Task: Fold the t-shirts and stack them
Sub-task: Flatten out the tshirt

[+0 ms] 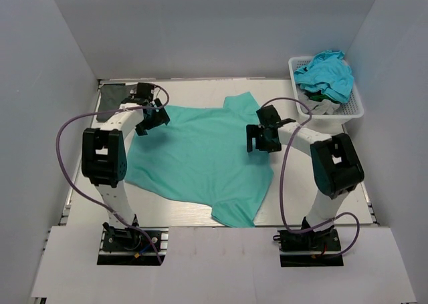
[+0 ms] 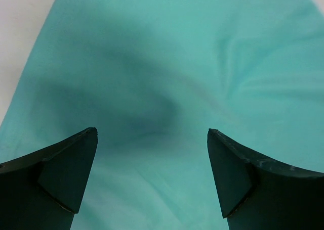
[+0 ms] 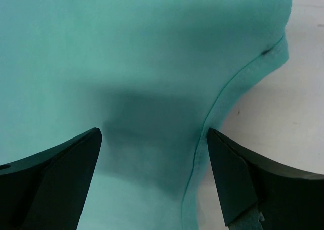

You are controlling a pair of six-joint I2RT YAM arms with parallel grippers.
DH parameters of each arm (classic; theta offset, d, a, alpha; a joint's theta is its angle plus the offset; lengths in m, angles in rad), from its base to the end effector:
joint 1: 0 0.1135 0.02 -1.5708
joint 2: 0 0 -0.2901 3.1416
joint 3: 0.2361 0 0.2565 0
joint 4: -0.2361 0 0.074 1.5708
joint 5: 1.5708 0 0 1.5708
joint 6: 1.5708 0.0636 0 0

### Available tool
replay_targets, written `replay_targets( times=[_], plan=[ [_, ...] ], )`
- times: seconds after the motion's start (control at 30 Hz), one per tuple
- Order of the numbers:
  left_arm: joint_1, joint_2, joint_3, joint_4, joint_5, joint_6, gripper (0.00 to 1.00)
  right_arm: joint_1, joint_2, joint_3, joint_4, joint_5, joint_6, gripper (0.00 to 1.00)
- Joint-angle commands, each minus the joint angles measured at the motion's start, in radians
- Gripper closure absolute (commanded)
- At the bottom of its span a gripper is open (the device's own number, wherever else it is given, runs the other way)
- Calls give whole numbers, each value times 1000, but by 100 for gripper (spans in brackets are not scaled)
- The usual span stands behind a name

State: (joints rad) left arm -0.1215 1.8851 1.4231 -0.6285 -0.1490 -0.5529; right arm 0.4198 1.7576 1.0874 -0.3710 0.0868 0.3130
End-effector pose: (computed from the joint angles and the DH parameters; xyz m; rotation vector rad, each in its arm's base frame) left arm 0.4209 -0.0419 0.2105 -0.6122 2.5688 -0.0279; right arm 0.3456 0.1482 0.1721 -0.1087 2.6109 0.1479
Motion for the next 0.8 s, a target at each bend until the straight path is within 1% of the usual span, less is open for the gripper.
replay_targets(
  times=[0.0,0.07,0.13,0.17,0.23,0.27,0.37,0.4,0.43,0.47,0.5,0.53,0.57,0.6,0.63,0.67,0.7,0.73,0.77],
  plan=[
    [-3,38,31,-4,8,16,0,-21,75,92,-32,65,55,10],
    [-3,87,40,16,34,25,0,-36,173,147,-63,90,63,10],
    [-3,116,63,16,52,25,0,-50,213,176,-78,99,69,10],
    [-3,132,72,16,66,25,0,-65,248,227,-82,100,69,10],
    [-3,164,109,16,66,25,0,-101,305,273,-115,105,66,10],
    [-3,196,126,4,77,25,0,-111,345,351,-123,105,64,10],
    [-3,247,219,4,106,16,0,-151,442,468,-167,93,22,10],
    [-3,279,237,4,118,16,0,-159,480,532,-174,67,0,10],
    [-3,296,258,19,143,16,0,-170,503,613,-207,77,-27,10],
    [-3,316,319,19,143,16,0,-173,540,656,-224,89,-40,10],
    [-3,337,357,-2,155,16,0,-179,584,796,-245,91,-79,10],
    [-3,379,396,-20,155,16,0,-184,603,845,-284,93,-89,10],
    [-3,393,466,-60,164,16,0,-182,649,894,-320,103,-119,10],
    [-3,402,494,-78,164,16,0,-184,658,1014,-336,88,-129,10],
    [-3,402,514,-91,154,16,0,-185,660,1035,-344,74,-140,10],
    [-3,384,526,-100,154,16,0,-181,625,1049,-344,33,-137,10],
    [-3,365,527,-109,135,16,0,-176,571,1019,-320,15,-167,10],
    [-3,339,527,-109,123,16,0,-176,571,990,-319,-5,-167,10],
    [-3,309,505,-109,108,16,0,-165,454,906,-243,-57,-179,10]
  ],
)
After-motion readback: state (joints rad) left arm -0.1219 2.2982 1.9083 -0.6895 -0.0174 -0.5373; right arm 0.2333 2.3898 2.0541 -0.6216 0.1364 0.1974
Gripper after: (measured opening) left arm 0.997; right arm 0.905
